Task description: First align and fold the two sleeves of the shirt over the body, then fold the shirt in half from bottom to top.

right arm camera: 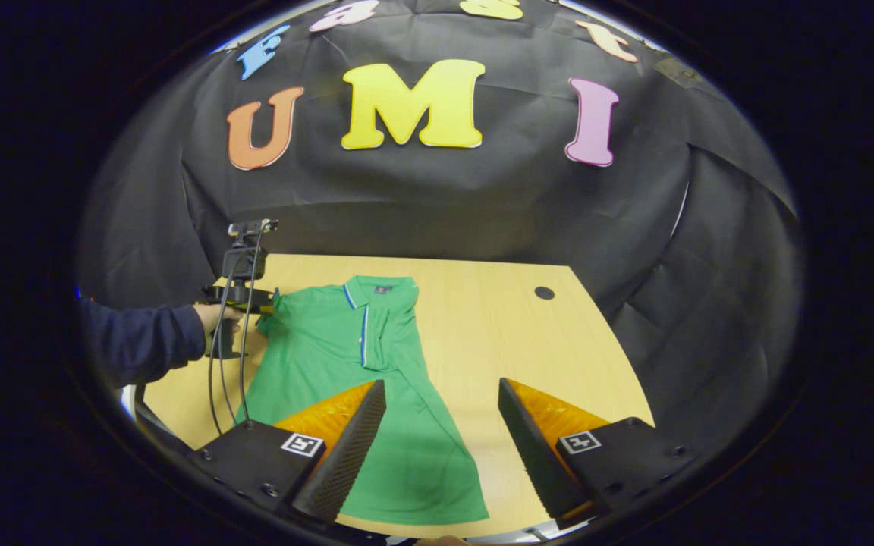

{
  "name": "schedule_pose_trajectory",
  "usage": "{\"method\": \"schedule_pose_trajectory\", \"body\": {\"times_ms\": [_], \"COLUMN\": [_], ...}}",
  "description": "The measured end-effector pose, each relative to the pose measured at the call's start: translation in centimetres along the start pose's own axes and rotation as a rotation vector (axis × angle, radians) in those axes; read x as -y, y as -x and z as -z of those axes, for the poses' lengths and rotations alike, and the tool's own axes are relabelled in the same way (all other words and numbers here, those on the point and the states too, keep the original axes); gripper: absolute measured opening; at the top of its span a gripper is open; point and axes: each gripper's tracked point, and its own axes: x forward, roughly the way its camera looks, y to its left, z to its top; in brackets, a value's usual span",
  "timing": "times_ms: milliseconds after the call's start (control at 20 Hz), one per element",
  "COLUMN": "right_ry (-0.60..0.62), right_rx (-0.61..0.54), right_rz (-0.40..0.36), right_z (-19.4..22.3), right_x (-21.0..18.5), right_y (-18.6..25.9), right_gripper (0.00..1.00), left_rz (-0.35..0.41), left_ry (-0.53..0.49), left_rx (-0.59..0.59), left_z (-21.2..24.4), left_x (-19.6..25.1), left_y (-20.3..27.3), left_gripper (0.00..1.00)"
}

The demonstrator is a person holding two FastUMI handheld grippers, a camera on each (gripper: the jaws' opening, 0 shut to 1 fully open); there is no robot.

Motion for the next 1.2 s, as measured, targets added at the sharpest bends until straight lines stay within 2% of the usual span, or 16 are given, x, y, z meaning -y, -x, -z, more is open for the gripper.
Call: {"method": "schedule_pose_trajectory", "body": {"times_ms": [100, 200, 500, 550, 650, 1200], "right_ry": [-0.003, -0.004, 0.014, 0.014, 0.01, -0.055], "right_rx": [0.001, -0.003, -0.003, -0.007, -0.014, -0.031], "right_rz": [-0.007, -0.013, -0.002, -0.002, 0.0, 0.06], "right_z": [0.0, 0.0, -0.2, 0.0, 0.3, 2.0], "right_x": [-0.1, -0.1, 0.5, 0.7, 1.0, 4.6], "right_y": [0.1, 0.1, 0.5, 0.6, 0.7, 0.0], "right_gripper": [0.93, 0.96, 0.96, 0.93, 0.96, 0.96], "left_rz": [0.011, 0.016, 0.103, 0.117, 0.143, 0.243], "left_ry": [-0.022, -0.051, -0.102, -0.101, -0.098, -0.207], "left_rx": [0.018, 0.037, 0.077, 0.08, 0.088, 0.08], "left_z": [-0.9, -1.7, -3.2, -3.3, -3.4, -0.1], "left_x": [0.6, 1.4, 7.0, 8.0, 9.9, 19.0], "left_y": [0.8, 1.5, 3.7, 4.0, 4.7, 7.1], "left_gripper": [0.04, 0.04, 0.04, 0.04, 0.04, 0.04]}}
